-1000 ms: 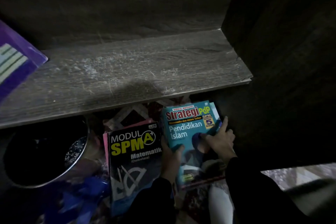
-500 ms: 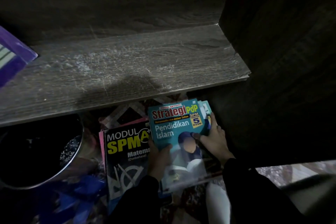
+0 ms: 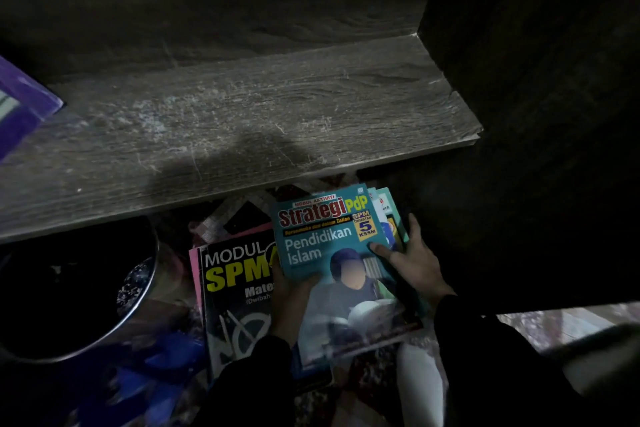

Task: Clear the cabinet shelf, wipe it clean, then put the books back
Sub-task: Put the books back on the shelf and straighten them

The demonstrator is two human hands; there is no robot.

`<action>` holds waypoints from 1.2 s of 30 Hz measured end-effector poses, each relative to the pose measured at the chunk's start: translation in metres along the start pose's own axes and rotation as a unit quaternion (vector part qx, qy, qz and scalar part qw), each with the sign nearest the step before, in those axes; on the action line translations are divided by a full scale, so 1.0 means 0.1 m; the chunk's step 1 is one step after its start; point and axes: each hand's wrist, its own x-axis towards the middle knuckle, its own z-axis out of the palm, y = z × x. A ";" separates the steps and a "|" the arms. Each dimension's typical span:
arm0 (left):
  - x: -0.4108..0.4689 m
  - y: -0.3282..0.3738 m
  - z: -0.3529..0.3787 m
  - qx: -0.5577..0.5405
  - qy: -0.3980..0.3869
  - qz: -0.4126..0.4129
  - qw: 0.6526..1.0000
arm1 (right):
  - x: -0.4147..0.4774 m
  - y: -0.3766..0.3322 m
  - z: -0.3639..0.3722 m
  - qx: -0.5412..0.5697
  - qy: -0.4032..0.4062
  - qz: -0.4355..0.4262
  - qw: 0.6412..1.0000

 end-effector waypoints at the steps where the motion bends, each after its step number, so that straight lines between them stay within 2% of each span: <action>1: 0.00 0.00 -0.05 0.008 -0.003 0.005 1.000 | -0.03 -0.01 0.03 -0.025 -0.004 -0.013 1.000; 4: 0.01 -0.04 -0.18 -0.010 -0.021 0.005 1.000 | -0.14 -0.05 0.11 -0.097 -0.002 -0.067 0.993; 8: 0.03 -0.09 -0.19 -0.003 -0.031 0.005 1.000 | -0.23 -0.10 0.16 -0.098 -0.009 -0.093 0.991; 10: 0.04 -0.11 -0.18 -0.014 -0.027 0.000 1.000 | -0.20 -0.07 0.14 -0.066 -0.011 -0.076 0.995; 14: 0.07 -0.12 -0.22 -0.065 -0.045 -0.020 0.997 | -0.09 0.00 0.09 0.109 -0.008 -0.003 0.994; 16: 0.09 -0.12 -0.21 -0.082 -0.055 -0.026 0.995 | -0.05 0.00 0.10 0.126 -0.021 0.015 0.992; 21: 0.13 -0.11 -0.25 -0.084 -0.066 -0.055 0.993 | -0.14 -0.01 0.25 -0.013 -0.052 -0.058 0.997; 22: 0.15 -0.11 -0.28 -0.080 -0.067 -0.061 0.993 | -0.14 -0.02 0.27 -0.013 -0.055 -0.059 0.997; 25: 0.19 -0.14 -0.41 -0.081 -0.083 -0.078 0.990 | -0.09 0.01 0.30 0.096 -0.055 -0.019 0.994; 27: 0.20 -0.16 -0.48 -0.084 -0.091 -0.087 0.988 | -0.01 0.08 0.33 0.186 -0.059 -0.003 0.981; 30: 0.18 -0.16 -0.52 -0.072 -0.094 -0.093 0.989 | -0.03 0.01 0.29 0.266 -0.081 0.031 0.960; 32: 0.15 -0.14 -0.53 -0.074 -0.102 -0.099 0.987 | 0.02 0.00 0.29 0.280 -0.087 0.048 0.955; 36: 0.10 -0.06 -0.57 -0.095 -0.164 -0.135 0.972 | 0.00 -0.04 0.28 0.218 -0.119 0.043 0.968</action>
